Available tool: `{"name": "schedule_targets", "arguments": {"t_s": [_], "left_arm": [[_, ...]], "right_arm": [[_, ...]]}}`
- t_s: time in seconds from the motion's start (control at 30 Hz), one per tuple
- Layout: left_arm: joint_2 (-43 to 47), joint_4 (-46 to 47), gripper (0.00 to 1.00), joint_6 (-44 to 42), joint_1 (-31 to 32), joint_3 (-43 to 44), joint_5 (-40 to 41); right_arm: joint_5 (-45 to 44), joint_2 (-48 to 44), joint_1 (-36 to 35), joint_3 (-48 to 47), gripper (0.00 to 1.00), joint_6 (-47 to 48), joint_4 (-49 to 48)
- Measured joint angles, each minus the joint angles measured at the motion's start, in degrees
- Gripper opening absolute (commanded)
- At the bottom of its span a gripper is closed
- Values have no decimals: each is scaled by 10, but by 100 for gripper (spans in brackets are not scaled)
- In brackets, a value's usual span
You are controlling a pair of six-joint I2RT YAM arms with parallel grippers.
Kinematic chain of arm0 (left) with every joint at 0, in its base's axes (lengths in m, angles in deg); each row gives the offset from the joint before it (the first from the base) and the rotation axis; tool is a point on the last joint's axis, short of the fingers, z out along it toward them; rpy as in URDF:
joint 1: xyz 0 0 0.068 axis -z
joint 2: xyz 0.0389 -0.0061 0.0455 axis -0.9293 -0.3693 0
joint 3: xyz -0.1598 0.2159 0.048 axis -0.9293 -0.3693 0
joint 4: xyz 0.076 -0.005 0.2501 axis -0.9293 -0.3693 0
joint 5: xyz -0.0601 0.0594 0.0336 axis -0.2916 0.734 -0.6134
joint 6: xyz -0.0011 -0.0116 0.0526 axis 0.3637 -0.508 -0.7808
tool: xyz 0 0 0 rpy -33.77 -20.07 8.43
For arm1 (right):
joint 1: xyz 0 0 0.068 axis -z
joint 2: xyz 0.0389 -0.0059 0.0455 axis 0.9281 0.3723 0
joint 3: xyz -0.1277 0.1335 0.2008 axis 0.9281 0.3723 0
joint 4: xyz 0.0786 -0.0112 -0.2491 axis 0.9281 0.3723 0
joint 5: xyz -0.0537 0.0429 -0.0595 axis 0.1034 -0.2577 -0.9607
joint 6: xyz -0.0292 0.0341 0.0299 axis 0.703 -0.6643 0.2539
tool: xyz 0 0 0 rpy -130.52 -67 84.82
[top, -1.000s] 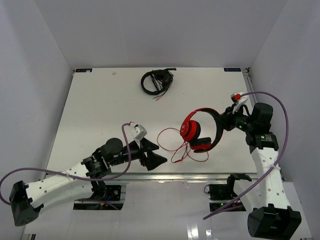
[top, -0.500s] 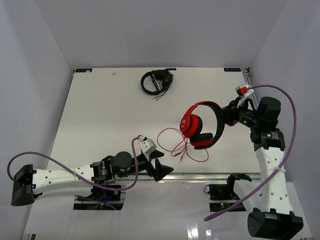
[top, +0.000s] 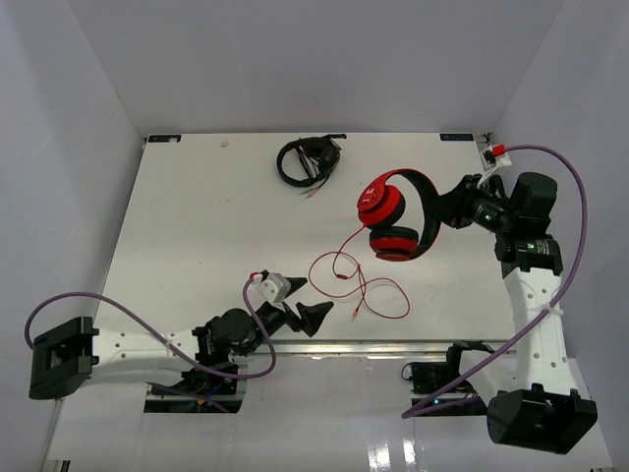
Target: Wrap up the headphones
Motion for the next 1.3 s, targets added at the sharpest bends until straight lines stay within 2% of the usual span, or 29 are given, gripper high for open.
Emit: {"name": "schedule_targets", "arguments": {"t_s": [0.1, 0.23, 0.33, 0.6, 0.8, 1.03, 1.3], "left_arm": [[-78, 101, 98, -37, -2, -2, 15], [-191, 189, 98, -81, -17, 22, 12], [-265, 222, 98, -101, -53, 67, -5], [-364, 257, 97, -98, -136, 152, -90], [-379, 282, 96, -72, -138, 148, -169], [-387, 335, 97, -33, -138, 70, -228], [-424, 341, 98, -34, -138, 92, -262]], "right_arm": [[-6, 22, 6, -13, 8, -52, -11], [-16, 34, 10, -18, 8, -115, -26], [-20, 33, 10, -18, 8, -158, -36], [-26, 28, 11, -18, 8, -214, -53], [-31, 26, 14, -18, 8, -226, -57], [-52, 26, 14, -18, 8, -233, -57], [-70, 7, 14, -11, 8, -242, -53]]}}
